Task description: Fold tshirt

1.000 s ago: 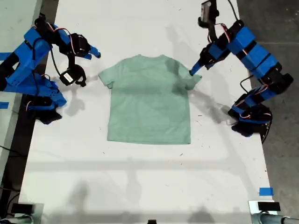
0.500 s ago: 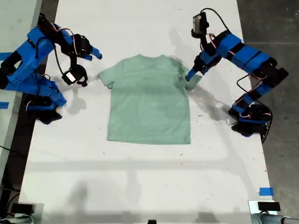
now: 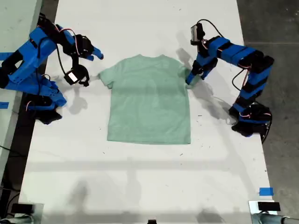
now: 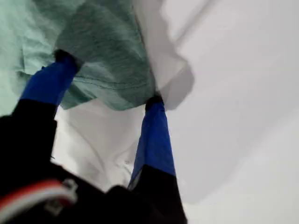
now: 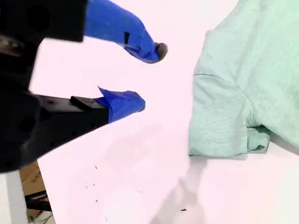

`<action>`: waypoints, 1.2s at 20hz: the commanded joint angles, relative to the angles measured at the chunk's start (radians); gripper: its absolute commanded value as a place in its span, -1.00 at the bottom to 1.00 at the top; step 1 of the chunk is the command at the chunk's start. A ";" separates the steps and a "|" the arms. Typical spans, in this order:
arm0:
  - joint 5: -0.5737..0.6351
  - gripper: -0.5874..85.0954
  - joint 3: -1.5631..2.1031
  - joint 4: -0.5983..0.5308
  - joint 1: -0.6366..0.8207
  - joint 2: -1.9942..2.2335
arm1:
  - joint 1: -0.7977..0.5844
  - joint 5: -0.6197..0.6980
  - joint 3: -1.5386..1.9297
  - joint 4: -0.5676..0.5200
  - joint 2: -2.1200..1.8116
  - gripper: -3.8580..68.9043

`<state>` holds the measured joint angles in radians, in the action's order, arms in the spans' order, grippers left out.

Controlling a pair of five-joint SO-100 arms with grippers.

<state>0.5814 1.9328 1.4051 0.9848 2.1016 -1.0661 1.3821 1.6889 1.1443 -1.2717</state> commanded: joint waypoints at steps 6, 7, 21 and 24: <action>0.003 -0.65 0.005 -0.023 -0.018 0.002 | 0.029 -0.006 -0.167 0.094 -0.002 -0.90; 0.003 -0.65 0.006 -0.025 -0.020 0.002 | 0.044 -0.012 -0.190 0.121 -0.009 -0.90; 0.000 -0.63 0.021 -0.037 -0.029 0.006 | 0.505 -0.305 -0.899 0.390 0.117 -0.90; -0.003 -0.63 0.023 -0.035 -0.040 0.011 | 0.541 -0.348 -0.899 0.298 0.264 -0.90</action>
<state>0.5814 1.9635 1.3898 0.9649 2.0985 -0.5476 1.0584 0.8652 1.5048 -1.0416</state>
